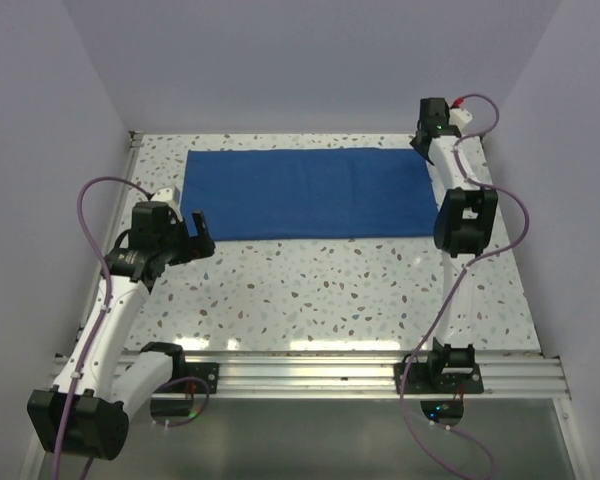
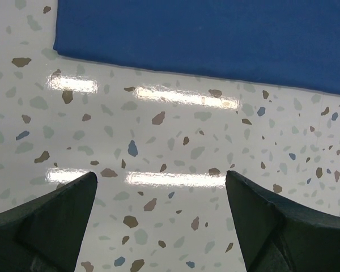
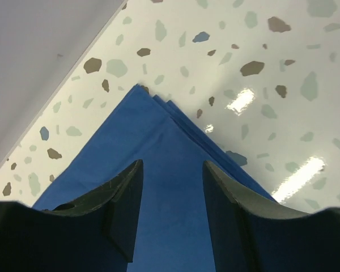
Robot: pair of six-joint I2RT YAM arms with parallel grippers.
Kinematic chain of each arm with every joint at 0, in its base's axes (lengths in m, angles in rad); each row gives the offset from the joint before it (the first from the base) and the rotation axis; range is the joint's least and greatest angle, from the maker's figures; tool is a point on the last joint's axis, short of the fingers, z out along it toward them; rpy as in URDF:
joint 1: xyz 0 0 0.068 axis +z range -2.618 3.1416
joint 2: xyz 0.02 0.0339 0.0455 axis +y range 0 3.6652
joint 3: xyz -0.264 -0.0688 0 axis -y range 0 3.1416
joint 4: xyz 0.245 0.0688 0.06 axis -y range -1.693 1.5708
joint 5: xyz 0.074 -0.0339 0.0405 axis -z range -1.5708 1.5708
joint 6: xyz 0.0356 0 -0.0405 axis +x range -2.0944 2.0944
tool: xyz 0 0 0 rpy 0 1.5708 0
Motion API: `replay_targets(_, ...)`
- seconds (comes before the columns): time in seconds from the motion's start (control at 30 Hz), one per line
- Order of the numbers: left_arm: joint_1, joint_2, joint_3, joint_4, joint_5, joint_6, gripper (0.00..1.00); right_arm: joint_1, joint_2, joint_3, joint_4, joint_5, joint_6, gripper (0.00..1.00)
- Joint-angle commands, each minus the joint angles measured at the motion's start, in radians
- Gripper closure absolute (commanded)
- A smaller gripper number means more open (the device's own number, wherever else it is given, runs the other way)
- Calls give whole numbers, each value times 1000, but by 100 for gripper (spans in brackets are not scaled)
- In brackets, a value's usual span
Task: Open and lay out the surgical kit
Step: Open the surgical kit at the center of the board.
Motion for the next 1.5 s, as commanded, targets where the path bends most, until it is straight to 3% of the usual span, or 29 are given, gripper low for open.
replay_targets(0.0, -6, -6, -6, 18, -23, -12, 0, 2, 65, 75, 40, -49, -19, 51)
replay_targets(0.53, -10, -19, 2, -1, -68, -29, 0, 1, 246, 236, 37, 0, -60, 48)
replay_targets(0.73, -12, -29, 4, -2, -69, -30, 0, 2, 304, 270, -70, -2, -86, 57)
replay_targets(0.87, -12, -41, 2, -1, -63, -29, 0, 2, 331, 269, -107, -28, -99, 78)
replay_targets(1.07, -12, -41, 0, 2, -51, -24, 0, 9, 338, 283, -125, -39, -108, 99)
replay_targets(1.27, -12, -44, -1, 8, -40, -19, 0, 22, 253, 197, -70, -74, -103, 100)
replay_targets(1.47, -12, -65, -7, 21, -51, -24, 0, 61, 33, 0, 137, -125, -117, 100)
